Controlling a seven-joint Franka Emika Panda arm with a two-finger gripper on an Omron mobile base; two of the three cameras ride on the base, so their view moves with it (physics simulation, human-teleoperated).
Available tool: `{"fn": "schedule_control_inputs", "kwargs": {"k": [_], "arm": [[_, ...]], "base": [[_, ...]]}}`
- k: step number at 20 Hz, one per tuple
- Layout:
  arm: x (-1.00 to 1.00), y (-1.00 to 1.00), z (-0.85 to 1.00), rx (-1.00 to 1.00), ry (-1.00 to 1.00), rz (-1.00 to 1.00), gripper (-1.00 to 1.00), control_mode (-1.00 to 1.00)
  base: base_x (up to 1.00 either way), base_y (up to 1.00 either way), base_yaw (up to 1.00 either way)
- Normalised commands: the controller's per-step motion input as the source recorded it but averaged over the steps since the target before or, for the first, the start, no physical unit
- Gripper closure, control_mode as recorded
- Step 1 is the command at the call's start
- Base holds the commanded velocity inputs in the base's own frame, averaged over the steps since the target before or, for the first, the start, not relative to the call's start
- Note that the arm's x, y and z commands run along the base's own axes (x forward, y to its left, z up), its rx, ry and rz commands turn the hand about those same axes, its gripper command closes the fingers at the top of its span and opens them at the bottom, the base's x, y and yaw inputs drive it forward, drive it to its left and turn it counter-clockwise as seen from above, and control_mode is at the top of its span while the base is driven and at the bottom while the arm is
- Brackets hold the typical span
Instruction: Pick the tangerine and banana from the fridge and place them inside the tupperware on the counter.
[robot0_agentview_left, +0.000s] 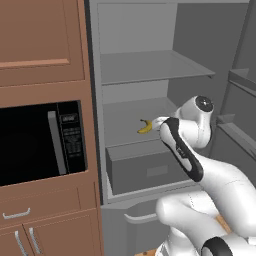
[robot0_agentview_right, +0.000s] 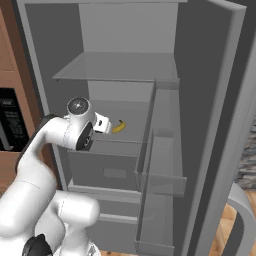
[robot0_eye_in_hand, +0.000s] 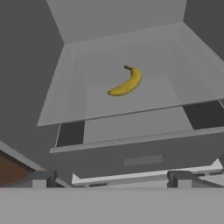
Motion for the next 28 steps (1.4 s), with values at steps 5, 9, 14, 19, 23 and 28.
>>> {"fn": "schedule_control_inputs", "kwargs": {"k": [5, 9, 14, 19, 23, 28], "arm": [[0.52, 0.00, -0.33, 0.00, 0.01, 0.00, -1.00, -1.00], [0.55, 0.00, -0.21, 0.00, 0.05, -0.02, -1.00, -1.00], [0.49, 0.00, -0.19, 0.00, 0.07, -0.04, -1.00, -1.00], [0.41, 0.00, -0.20, 0.00, 0.05, -0.04, -1.00, -1.00], [0.36, 0.00, -0.26, 0.00, 0.03, -0.03, -1.00, -1.00], [0.39, 0.00, -0.26, 0.00, 0.02, -0.02, -1.00, -1.00]], "base": [[0.00, 0.00, 0.00], [0.00, 0.00, 0.00], [0.00, 0.00, 0.00], [0.00, 0.00, 0.00], [0.00, 0.00, 0.00], [0.00, 0.00, 0.00]]}}
